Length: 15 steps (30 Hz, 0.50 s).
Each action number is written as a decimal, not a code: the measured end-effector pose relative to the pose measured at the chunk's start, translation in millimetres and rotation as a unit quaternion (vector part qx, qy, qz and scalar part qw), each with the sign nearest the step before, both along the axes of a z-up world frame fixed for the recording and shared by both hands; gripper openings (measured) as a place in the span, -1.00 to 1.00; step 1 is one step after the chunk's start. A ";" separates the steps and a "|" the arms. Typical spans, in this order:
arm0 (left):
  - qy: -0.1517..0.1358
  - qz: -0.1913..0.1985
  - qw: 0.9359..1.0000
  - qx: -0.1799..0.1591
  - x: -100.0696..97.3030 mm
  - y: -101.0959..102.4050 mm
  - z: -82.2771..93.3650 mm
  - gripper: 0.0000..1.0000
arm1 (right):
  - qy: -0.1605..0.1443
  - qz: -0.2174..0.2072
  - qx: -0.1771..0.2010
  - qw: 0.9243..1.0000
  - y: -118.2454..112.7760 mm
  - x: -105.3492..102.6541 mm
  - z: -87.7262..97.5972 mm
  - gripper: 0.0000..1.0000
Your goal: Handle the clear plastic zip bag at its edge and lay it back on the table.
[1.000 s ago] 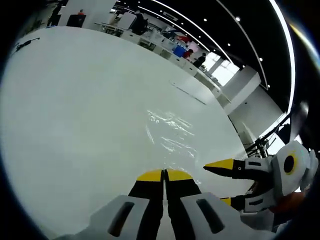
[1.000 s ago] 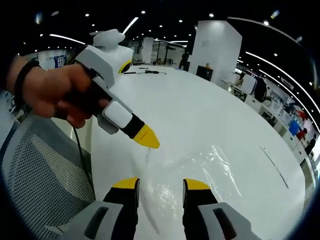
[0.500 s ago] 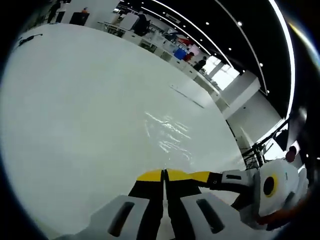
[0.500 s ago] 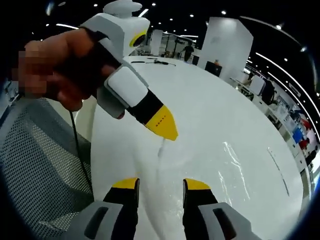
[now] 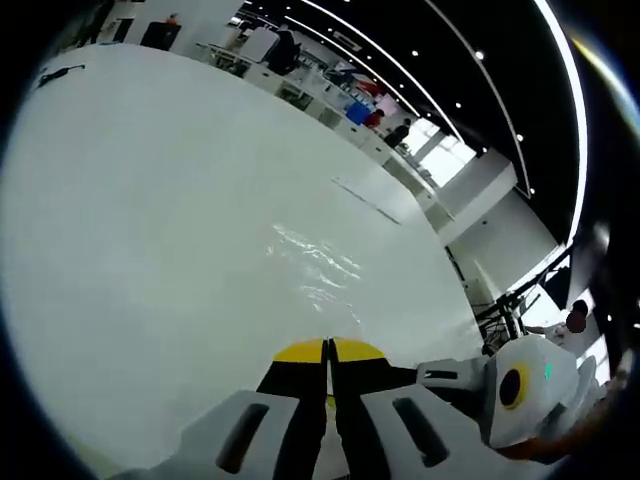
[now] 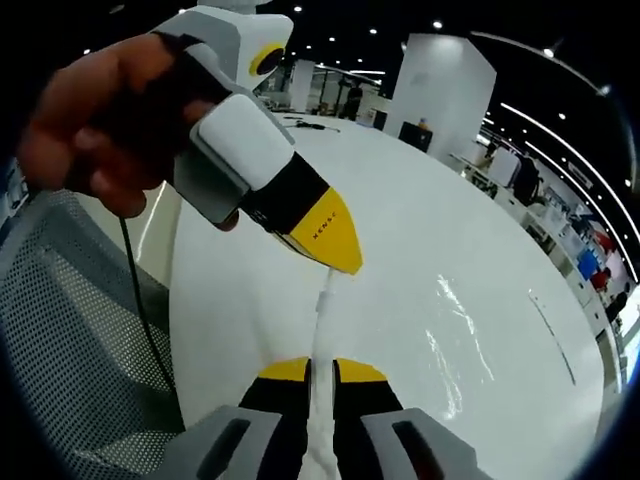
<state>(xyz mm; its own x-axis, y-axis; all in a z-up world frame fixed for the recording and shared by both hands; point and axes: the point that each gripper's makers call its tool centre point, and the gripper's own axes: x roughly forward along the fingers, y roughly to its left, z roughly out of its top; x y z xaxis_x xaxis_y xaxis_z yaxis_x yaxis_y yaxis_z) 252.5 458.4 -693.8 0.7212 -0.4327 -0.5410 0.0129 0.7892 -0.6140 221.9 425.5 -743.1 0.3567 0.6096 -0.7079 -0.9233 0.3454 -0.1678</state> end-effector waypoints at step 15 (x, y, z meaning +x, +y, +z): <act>0.005 0.000 1.000 0.006 -8.2 8.6 -8.4 -1.00 | -0.022 0.033 -0.022 0.999 -1.0 -8.8 2.4 -1.00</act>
